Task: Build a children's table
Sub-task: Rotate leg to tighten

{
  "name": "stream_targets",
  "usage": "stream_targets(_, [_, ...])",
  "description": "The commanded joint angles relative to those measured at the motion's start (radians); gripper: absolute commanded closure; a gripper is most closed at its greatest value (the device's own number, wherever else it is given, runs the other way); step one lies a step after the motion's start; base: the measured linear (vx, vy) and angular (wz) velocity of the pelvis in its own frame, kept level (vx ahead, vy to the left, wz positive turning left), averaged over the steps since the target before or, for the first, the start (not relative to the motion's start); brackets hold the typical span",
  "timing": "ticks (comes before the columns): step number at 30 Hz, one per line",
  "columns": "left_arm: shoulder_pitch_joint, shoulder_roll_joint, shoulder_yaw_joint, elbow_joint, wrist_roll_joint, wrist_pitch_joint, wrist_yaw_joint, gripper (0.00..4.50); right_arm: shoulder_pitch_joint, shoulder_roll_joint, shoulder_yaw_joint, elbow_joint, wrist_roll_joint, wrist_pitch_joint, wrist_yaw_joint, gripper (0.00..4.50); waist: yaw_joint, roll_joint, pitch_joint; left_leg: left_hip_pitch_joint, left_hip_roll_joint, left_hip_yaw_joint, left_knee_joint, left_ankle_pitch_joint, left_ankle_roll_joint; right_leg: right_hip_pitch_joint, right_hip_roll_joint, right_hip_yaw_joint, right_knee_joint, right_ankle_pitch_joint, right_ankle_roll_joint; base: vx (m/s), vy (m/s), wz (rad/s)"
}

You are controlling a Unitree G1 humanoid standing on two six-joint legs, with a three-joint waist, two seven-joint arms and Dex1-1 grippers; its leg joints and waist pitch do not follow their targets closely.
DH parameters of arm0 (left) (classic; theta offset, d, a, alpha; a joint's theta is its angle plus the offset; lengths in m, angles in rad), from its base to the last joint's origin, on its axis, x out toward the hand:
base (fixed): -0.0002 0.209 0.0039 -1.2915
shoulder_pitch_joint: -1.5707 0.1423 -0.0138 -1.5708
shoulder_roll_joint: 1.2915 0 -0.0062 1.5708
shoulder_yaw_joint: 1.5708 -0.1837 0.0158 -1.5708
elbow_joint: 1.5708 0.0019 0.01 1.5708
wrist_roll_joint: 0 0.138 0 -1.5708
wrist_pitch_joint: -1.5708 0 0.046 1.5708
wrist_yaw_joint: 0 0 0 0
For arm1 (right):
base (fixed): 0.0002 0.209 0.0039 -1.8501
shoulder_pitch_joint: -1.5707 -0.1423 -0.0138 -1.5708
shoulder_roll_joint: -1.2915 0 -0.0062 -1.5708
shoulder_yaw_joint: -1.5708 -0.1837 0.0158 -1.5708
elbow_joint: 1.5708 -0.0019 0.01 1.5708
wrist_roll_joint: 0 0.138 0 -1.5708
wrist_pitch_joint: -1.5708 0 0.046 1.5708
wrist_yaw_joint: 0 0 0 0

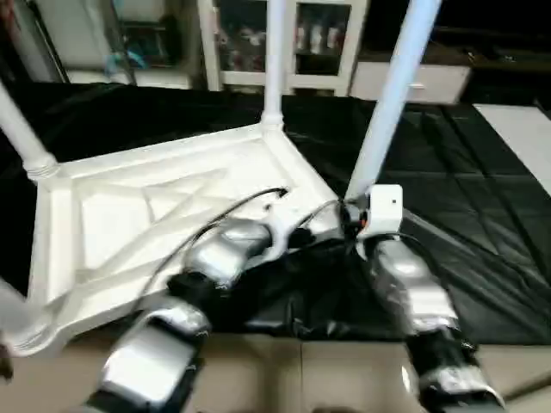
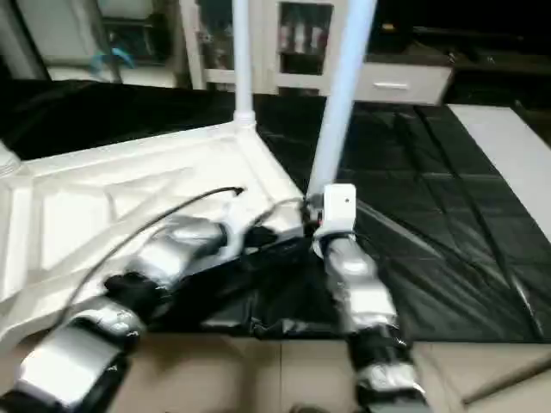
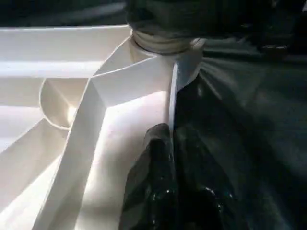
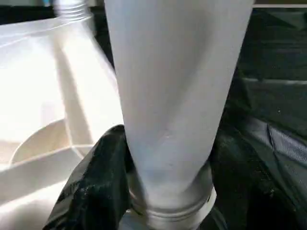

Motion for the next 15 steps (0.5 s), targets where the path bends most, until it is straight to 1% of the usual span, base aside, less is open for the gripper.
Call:
stream_targets(1, [-0.004, -0.002, 0.010, 0.040, 0.014, 0.007, 0.055, 4.50, 0.014, 0.029, -0.004, 0.079, 0.003, -0.011, -0.034, 2.37, 0.027, 0.014, -0.060, -0.052, 0.038, -0.058, -0.071, -0.053, -0.005, 0.062, -0.101, 0.055, -0.143, -0.662, -0.059, 0.098, 0.003, -0.37])
stream_targets(2, [-0.004, 0.000, 0.006, 0.047, 0.014, -0.002, 0.046, 4.50, 0.003, 0.032, -0.013, 0.091, 0.009, -0.039, -0.022, 2.39, 0.010, 0.010, -0.064, -0.031, 0.047, -0.049, -0.087, -0.101, -0.013, 0.029, -0.038, 0.032, -0.110, -0.348, -0.100, 0.000, 0.000, 0.00])
stream_targets(3, [-0.004, 0.000, 0.005, 0.048, 0.014, -0.003, 0.045, 4.50, 0.003, 0.032, -0.013, 0.091, 0.009, -0.040, -0.021, 2.39, 0.013, 0.021, -0.070, -0.022, 0.049, -0.047, -0.084, -0.110, -0.018, 0.027, -0.033, 0.032, -0.099, -0.222, -0.135, 0.000, 0.000, 0.00])
stream_targets(4, [-0.003, 0.004, 0.000, 0.053, 0.014, -0.013, 0.037, 4.50, 0.000, 0.031, -0.013, 0.092, 0.009, -0.053, -0.007, 2.39, 0.010, 0.024, -0.072, -0.014, 0.055, -0.043, -0.083, -0.116, -0.015, 0.024, -0.032, 0.035, -0.096, -0.127, -0.173, 0.000, 0.000, 0.00])
stream_targets(5, [-0.006, 0.005, -0.003, 0.075, 0.016, -0.036, 0.027, 4.50, -0.006, 0.028, -0.013, 0.096, 0.002, -0.087, 0.019, 2.39, 0.002, 0.022, -0.062, -0.014, 0.051, -0.029, -0.087, -0.212, -0.007, 0.018, -0.025, 0.040, -0.104, -0.086, -0.247, 0.000, 0.000, 0.00])
stream_targets(6, [-0.006, 0.005, -0.004, 0.077, 0.016, -0.038, 0.026, 4.50, -0.005, 0.028, -0.013, 0.095, 0.001, -0.090, 0.022, 2.39, 0.000, 0.018, -0.062, -0.021, 0.047, -0.028, -0.088, -0.237, -0.007, 0.025, -0.027, 0.039, -0.106, -0.113, -0.250, 0.000, 0.000, 0.00])
stream_targets(7, [-0.005, 0.008, -0.008, 0.085, 0.020, -0.054, 0.013, 4.50, 0.003, 0.023, -0.013, 0.075, 0.003, -0.109, 0.048, 2.39, 0.002, 0.015, -0.063, -0.022, 0.045, -0.026, -0.090, -0.271, -0.001, 0.029, -0.029, 0.038, -0.113, -0.183, -0.235, 0.000, 0.000, 0.00])
stream_targets(8, [-0.001, 0.011, -0.014, 0.093, 0.028, -0.081, -0.004, 4.50, 0.021, 0.011, -0.011, 0.034, 0.002, -0.125, 0.056, 1.77, 0.005, 0.018, -0.066, -0.017, 0.047, -0.024, -0.089, -0.263, 0.007, 0.025, -0.035, 0.041, -0.119, -0.202, -0.228, 0.000, 0.000, 0.00])
stream_targets(10, [0.000, 0.012, -0.015, 0.095, 0.030, -0.089, -0.010, 4.50, 0.033, 0.002, -0.007, 0.008, -0.001, -0.127, 0.061, 1.75, 0.007, 0.017, -0.068, -0.017, 0.048, -0.022, -0.088, -0.228, 0.016, 0.028, -0.034, 0.043, -0.117, -0.159, -0.232, 0.000, 0.000, 0.00])
stream_targets(11, [0.001, 0.014, -0.018, 0.098, 0.030, -0.102, -0.022, 4.50, 0.047, -0.012, 0.001, -0.019, -0.012, -0.132, 0.062, 1.66, 0.008, 0.016, -0.067, -0.022, 0.048, -0.019, -0.089, -0.202, 0.028, 0.031, -0.033, 0.042, -0.115, -0.127, -0.233, 0.000, 0.000, 0.00])
stream_targets(12, [0.002, 0.015, -0.019, 0.099, 0.030, -0.106, -0.028, 4.50, 0.062, -0.024, 0.005, -0.049, -0.019, -0.130, 0.062, 1.51, 0.010, 0.015, -0.063, -0.023, 0.049, -0.018, -0.091, -0.196, 0.033, 0.031, -0.034, 0.041, -0.118, -0.145, -0.227, 0.000, 0.000, 0.00])
stream_targets(13, [0.003, 0.017, -0.022, 0.100, 0.032, -0.115, -0.033, 4.50, 0.082, -0.039, 0.011, -0.085, -0.027, -0.122, 0.066, 1.51, 0.011, 0.016, -0.066, -0.021, 0.050, -0.017, -0.091, -0.196, 0.033, 0.031, -0.036, 0.042, -0.118, -0.163, -0.226, 0.000, 0.000, 0.00])
stream_targets(14, [0.004, 0.019, -0.025, 0.100, 0.034, -0.124, -0.038, 4.50, 0.097, -0.050, 0.015, -0.111, -0.033, -0.116, 0.069, 1.32, 0.014, 0.014, -0.063, -0.021, 0.051, -0.017, -0.091, -0.196, 0.033, 0.030, -0.034, 0.042, -0.121, -0.180, -0.219, 0.000, 0.000, 0.00])
stream_targets(15, [0.004, 0.023, -0.034, 0.105, 0.038, -0.155, -0.052, 4.50, 0.156, -0.086, 0.022, -0.203, -0.051, -0.105, 0.083, 1.32, 0.014, 0.013, -0.062, -0.023, 0.051, -0.017, -0.092, -0.196, 0.033, 0.031, -0.035, 0.042, -0.123, -0.189, -0.211, 0.000, 0.000, 0.00])
